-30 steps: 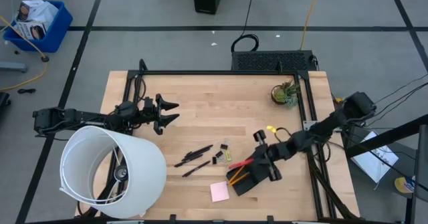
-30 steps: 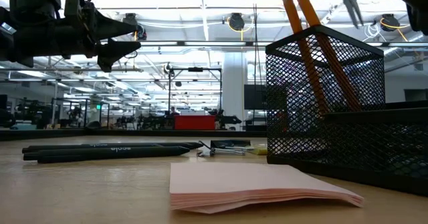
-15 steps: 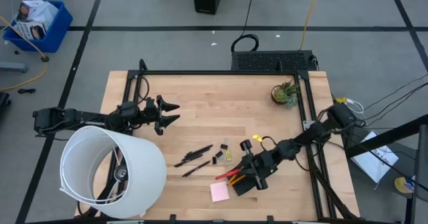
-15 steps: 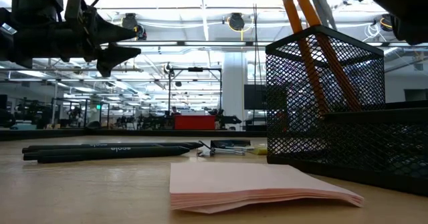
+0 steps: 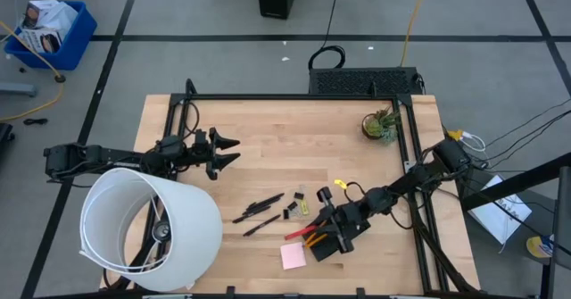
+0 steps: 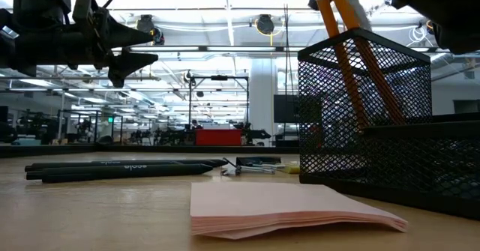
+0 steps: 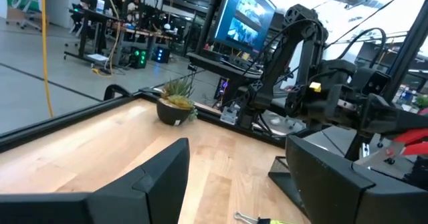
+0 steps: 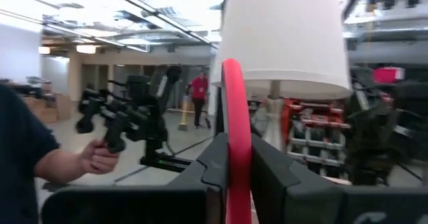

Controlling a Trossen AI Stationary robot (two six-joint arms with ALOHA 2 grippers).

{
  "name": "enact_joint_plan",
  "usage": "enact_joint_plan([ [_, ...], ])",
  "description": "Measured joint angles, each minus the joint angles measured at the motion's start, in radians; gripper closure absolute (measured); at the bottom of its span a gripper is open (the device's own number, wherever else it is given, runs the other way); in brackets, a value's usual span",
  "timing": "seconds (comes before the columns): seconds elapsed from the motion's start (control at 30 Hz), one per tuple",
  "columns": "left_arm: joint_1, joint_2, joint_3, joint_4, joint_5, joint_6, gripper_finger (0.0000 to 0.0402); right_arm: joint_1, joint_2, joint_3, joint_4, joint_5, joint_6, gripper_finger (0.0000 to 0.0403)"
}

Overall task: Pick and place office supplies into organizer
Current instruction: Put the red scissors into the black desk organizer

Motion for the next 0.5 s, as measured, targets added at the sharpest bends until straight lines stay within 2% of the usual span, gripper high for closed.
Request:
enact_joint_plan([
  [0.17, 0.000, 0.000, 0.000, 0.008, -0.001, -0.050, 0.0149, 0.004, 0.000, 0.000, 0.001, -0.002, 0.031, 0.0339],
  [0.5, 0.000, 0.000, 0.000, 0.010, -0.001, -0.051, 0.0149, 0.004, 0.000, 0.000, 0.001, 0.004, 0.039, 0.0294],
])
